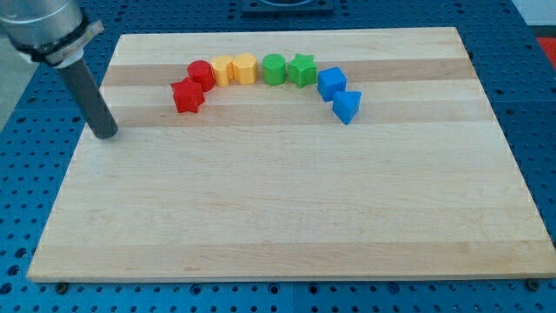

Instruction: Touch the right side of red star

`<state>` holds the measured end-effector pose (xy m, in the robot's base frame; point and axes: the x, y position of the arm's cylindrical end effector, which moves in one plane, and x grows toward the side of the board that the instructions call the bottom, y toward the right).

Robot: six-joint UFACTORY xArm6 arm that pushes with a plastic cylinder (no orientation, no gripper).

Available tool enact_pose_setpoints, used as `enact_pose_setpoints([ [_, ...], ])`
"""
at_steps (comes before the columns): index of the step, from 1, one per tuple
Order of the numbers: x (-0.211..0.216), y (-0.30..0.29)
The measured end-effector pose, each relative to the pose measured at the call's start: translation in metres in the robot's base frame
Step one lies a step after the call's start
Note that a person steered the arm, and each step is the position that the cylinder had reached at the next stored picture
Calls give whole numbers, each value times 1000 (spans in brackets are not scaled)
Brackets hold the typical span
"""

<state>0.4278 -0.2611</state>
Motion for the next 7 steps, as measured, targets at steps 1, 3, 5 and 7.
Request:
enact_pose_setpoints([
  [1, 11, 13],
  [3, -44, 11],
  [5, -71, 28],
  [7, -88, 41],
])
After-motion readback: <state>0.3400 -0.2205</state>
